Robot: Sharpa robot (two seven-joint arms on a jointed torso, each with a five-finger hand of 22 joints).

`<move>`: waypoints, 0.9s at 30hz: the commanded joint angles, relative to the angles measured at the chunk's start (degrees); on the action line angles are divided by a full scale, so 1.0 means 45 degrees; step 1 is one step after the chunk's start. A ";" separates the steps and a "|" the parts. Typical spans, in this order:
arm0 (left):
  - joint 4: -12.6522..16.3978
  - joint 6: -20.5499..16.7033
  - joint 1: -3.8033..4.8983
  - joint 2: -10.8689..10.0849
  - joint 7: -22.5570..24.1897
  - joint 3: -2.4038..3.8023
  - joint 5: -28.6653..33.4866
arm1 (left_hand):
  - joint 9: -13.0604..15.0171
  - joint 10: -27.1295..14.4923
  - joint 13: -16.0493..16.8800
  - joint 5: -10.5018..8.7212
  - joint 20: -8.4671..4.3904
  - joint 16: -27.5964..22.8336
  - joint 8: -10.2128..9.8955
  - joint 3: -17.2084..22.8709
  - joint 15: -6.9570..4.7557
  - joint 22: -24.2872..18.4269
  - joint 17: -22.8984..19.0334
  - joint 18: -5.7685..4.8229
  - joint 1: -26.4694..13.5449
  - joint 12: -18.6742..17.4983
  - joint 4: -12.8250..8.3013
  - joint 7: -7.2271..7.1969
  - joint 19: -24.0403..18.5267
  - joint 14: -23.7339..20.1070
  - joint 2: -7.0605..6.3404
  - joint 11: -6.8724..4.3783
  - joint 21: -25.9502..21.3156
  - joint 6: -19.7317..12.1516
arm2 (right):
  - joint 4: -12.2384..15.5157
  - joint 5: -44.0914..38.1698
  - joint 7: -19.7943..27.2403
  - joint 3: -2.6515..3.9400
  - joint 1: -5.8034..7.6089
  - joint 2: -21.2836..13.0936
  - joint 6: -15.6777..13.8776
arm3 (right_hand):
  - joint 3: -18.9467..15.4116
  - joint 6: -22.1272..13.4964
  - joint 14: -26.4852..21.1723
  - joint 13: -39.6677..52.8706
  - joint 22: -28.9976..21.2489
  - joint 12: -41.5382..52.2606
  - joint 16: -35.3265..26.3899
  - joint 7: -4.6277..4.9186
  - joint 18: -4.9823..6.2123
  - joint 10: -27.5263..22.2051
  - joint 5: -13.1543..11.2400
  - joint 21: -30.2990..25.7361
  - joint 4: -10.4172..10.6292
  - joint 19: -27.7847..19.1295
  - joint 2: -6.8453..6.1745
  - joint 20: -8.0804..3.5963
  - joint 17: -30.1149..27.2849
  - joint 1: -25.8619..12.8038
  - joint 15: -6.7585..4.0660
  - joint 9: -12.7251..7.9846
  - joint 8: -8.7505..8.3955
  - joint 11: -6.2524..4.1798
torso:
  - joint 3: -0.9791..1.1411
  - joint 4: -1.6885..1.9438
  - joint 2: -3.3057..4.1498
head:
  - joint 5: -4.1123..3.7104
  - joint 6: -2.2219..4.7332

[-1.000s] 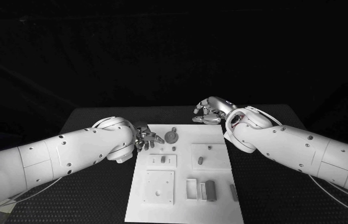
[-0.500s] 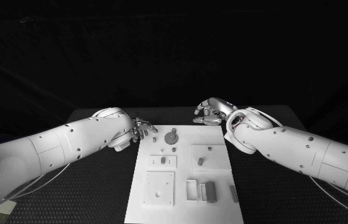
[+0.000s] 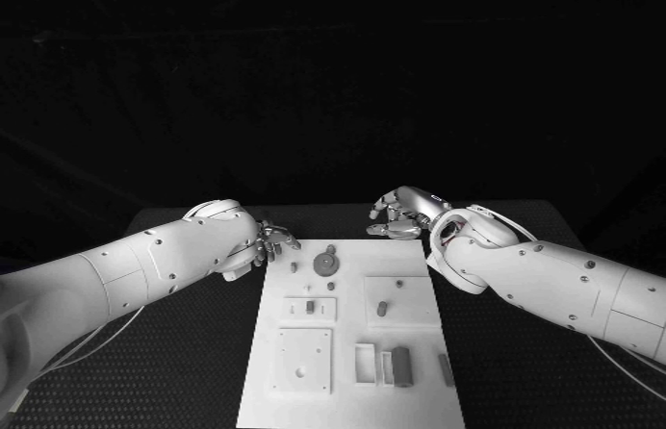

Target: Assemble the parts on the task board

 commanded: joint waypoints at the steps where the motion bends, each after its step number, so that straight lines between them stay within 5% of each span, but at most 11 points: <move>1: -0.0055 0.0876 0.0007 0.0099 0.0336 0.0006 -0.0217 | -0.0018 -0.0554 -0.0023 -0.0039 0.0086 0.0016 -0.0039 0.0045 0.0094 0.0013 -0.0022 0.0121 0.0014 -0.0005 0.0007 0.0051 0.0042 -0.0001 0.0005 0.0405 -0.0076 0.0075 | -0.0008 -0.0010 0.0083 0.0004 -0.0003 0.0016 0.0044 | -0.0072 -0.0002 -0.0100 -0.0021 0.0199 -0.0075 -0.0069 0.0075 0.1089 -0.0109 0.0014 -0.0063 0.0024 -0.0025 0.0114 -0.0093 0.0010 -0.0031 -0.0025 0.0011 -0.0071 -0.0005 | 0.0019 0.0015 -0.0013 | -0.0044 -0.0043; 10: -0.0374 0.1528 -0.0088 0.0457 0.0465 -0.0048 -0.0215 | -0.0043 -0.0508 -0.0050 -0.0037 0.0087 0.0096 0.0012 0.0033 0.0075 0.0057 -0.0080 0.0155 -0.0030 0.0080 0.0053 -0.0014 0.0114 0.0045 0.0070 0.0352 -0.0078 0.0282 | 0.0004 -0.0010 0.0083 0.0004 -0.0003 0.0051 0.0032 | -0.0078 -0.0003 -0.0097 -0.0022 0.0200 -0.0074 -0.0068 0.0076 0.1089 -0.0110 0.0013 -0.0064 0.0028 -0.0024 0.0112 -0.0092 0.0016 -0.0040 -0.0024 0.0012 -0.0074 -0.0004 | 0.0007 0.0042 -0.0017 | -0.0080 -0.0060; 26: -0.0749 0.1517 -0.0237 0.0670 0.0605 -0.0066 -0.0215 | -0.0043 -0.0508 -0.0050 -0.0037 0.0087 0.0096 0.0012 0.0033 0.0075 0.0057 -0.0080 0.0155 -0.0030 0.0080 0.0053 -0.0014 0.0114 0.0045 0.0070 0.0352 -0.0078 0.0282 | -0.0006 -0.0010 0.0073 0.0004 -0.0003 0.0095 0.0048 | -0.0079 -0.0003 -0.0099 -0.0022 0.0200 -0.0074 -0.0069 0.0076 0.1089 -0.0110 0.0014 -0.0064 0.0028 -0.0024 0.0113 -0.0092 0.0013 -0.0041 -0.0024 0.0012 -0.0074 -0.0004 | 0.0015 0.0036 -0.0019 | -0.0168 -0.0135; 27: -0.0762 0.1470 -0.0270 0.0691 0.0618 -0.0066 -0.0214 | -0.0009 -0.0368 -0.0053 -0.0032 0.0060 0.0181 0.0139 0.0082 0.0031 0.0096 -0.0076 0.0180 -0.0042 0.0146 0.0143 -0.0115 0.0237 0.0165 0.0395 0.0268 -0.0018 0.0584 | -0.0002 -0.0010 0.0074 0.0004 -0.0003 0.0104 0.0049 | -0.0079 -0.0003 -0.0099 -0.0022 0.0200 -0.0074 -0.0068 0.0076 0.1089 -0.0110 0.0014 -0.0064 0.0028 -0.0024 0.0113 -0.0092 0.0013 -0.0041 -0.0024 0.0012 -0.0074 -0.0004 | 0.0015 0.0035 -0.0011 | -0.0162 -0.0134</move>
